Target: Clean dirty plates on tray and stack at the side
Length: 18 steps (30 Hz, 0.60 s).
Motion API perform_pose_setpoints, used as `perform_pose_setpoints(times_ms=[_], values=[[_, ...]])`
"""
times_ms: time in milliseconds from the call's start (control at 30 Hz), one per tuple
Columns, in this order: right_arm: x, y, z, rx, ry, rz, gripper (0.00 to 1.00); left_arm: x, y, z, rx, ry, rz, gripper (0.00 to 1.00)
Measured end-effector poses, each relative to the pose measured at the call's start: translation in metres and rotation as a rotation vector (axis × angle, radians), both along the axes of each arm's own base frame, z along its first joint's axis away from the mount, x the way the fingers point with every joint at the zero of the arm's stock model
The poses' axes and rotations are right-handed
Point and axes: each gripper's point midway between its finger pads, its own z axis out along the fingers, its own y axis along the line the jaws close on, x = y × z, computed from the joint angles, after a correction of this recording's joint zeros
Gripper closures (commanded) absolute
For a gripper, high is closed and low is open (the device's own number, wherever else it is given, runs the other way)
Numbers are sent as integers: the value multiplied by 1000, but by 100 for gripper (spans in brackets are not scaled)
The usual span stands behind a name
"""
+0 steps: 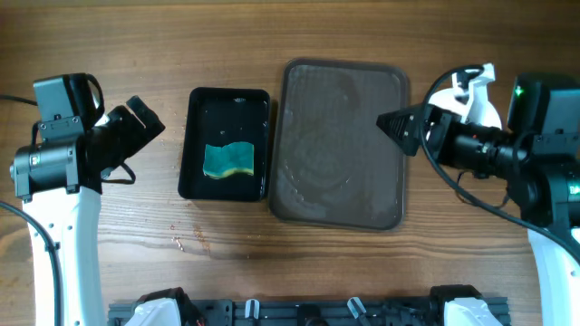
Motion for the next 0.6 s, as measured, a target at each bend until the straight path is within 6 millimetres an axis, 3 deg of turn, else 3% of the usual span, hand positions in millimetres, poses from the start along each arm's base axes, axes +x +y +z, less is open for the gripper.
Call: perform_pose_setpoints(times_ms=[100,200,233,300,400,467,600], values=[[7,-14,-3,-83,-27,-84,0,0,0,0,0,0,0,0],[18,-15,32,-196,-412,-69,0,0,0,0,0,1,0,0],[8,-12,41,-241,-560,-31,0,0,0,0,0,0,0,0],[-16,-15,40,-302,-709,-9,0,0,0,0,0,1,0,0],[-43,-29,1,-385,-764,-20,0,0,0,0,0,1,0,0],[-43,-35,-25,-428,-787,-40,0,0,0,0,0,0,0,0],[-35,-43,-99,-474,-793,-78,0,0,0,0,0,0,0,0]])
